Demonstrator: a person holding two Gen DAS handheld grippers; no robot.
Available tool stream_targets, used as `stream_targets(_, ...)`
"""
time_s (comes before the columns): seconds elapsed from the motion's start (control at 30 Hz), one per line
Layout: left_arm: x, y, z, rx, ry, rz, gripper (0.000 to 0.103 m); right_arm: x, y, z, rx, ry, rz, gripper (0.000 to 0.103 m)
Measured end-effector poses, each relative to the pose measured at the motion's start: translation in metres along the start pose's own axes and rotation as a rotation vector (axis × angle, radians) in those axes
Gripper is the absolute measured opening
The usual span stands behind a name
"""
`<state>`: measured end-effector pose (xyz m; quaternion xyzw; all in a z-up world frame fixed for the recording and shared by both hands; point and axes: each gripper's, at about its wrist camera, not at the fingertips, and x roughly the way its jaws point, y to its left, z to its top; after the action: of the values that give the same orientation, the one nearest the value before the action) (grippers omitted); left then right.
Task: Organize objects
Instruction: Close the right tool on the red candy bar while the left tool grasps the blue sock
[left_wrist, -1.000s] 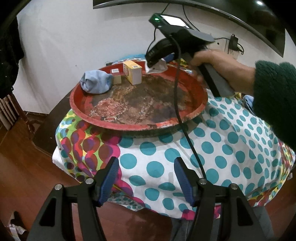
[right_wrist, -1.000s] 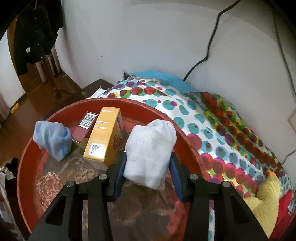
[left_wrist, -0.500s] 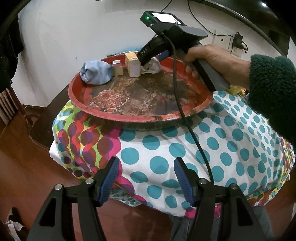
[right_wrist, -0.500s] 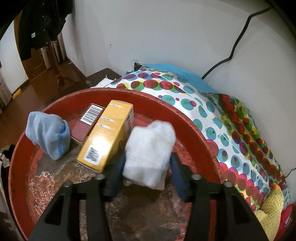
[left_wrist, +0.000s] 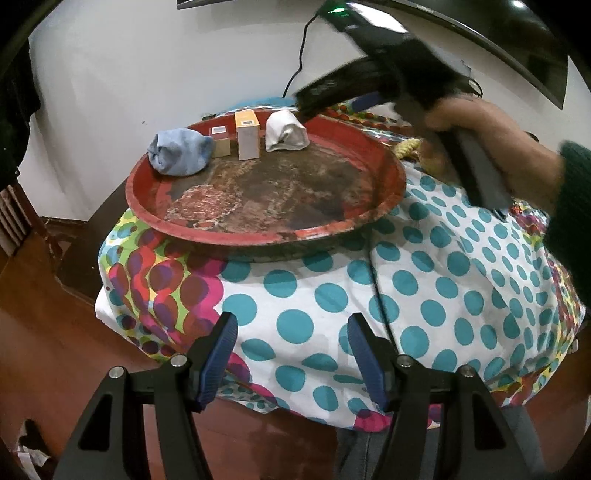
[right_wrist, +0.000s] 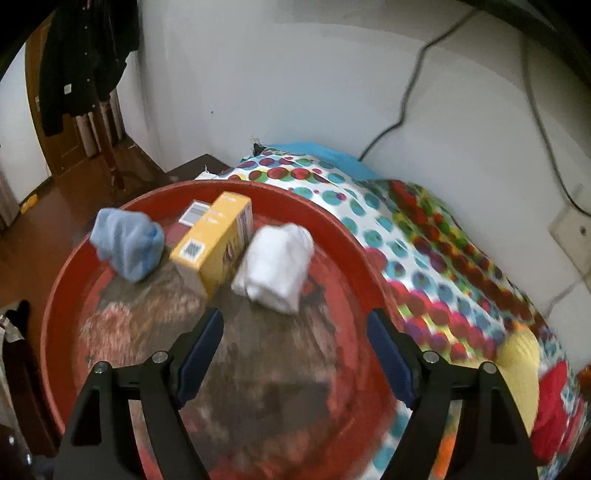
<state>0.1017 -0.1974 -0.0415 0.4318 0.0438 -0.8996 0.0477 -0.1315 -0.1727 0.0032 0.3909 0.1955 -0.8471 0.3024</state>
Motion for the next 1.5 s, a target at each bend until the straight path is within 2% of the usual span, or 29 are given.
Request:
stream_targets(0.17, -0.005, -0.011, -0.001, 0.030, -0.017, -0.002, 0.064, -0.036, -0.037, -0.046, 0.111, -0.022, -0.001, 0.080)
stream_targets(0.3, -0.002, -0.019, -0.003, 0.050, -0.007, 0.002, 0.064, -0.062, -0.076, -0.102, 0.224, -0.017, -0.038, 0.080)
stream_targets(0.43, 0.000, -0.027, -0.007, 0.063, 0.001, -0.007, 0.064, -0.087, -0.119, -0.152, 0.308, -0.006, -0.125, 0.080)
stream_targets(0.63, 0.003, -0.040, -0.012, 0.106, 0.002, 0.021, 0.064, -0.119, -0.188, -0.213, 0.434, -0.012, -0.269, 0.080)
stream_targets(0.77, 0.006, -0.049, -0.015, 0.139, 0.002, 0.039, 0.064, -0.124, -0.224, -0.239, 0.486, -0.018, -0.303, 0.078)
stream_targets(0.87, 0.005, -0.057, -0.017, 0.168, -0.016, 0.058, 0.064, -0.121, -0.242, -0.246, 0.516, -0.024, -0.286, 0.071)
stream_targets(0.97, 0.002, -0.065, -0.013, 0.178, -0.032, 0.043, 0.064, -0.112, -0.251, -0.242, 0.477, -0.010, -0.299, 0.067)
stream_targets(1.1, 0.003, -0.087, -0.003, 0.247, -0.026, 0.014, 0.064, -0.095, -0.260, -0.235, 0.441, 0.011, -0.301, 0.053)
stream_targets(1.2, 0.004, -0.109, 0.008, 0.317, -0.039, 0.017, 0.064, -0.082, -0.270, -0.233, 0.461, 0.020, -0.277, 0.052)
stream_targets(1.23, 0.005, -0.119, 0.013, 0.338, -0.045, 0.006, 0.064, -0.079, -0.273, -0.233, 0.467, 0.023, -0.267, 0.052)
stream_targets(1.3, 0.008, -0.132, 0.022, 0.365, -0.046, -0.027, 0.064, -0.075, -0.277, -0.231, 0.467, 0.031, -0.274, 0.042)
stream_targets(1.43, 0.024, -0.162, 0.046, 0.389, -0.019, -0.100, 0.064, -0.071, -0.280, -0.227, 0.444, 0.033, -0.270, 0.040)
stream_targets(1.47, 0.029, -0.171, 0.053, 0.390, -0.012, -0.124, 0.064, -0.070, -0.280, -0.227, 0.439, 0.032, -0.264, 0.037)
stream_targets(1.5, 0.035, -0.181, 0.060, 0.397, -0.008, -0.139, 0.064, -0.070, -0.279, -0.226, 0.431, 0.031, -0.261, 0.025)
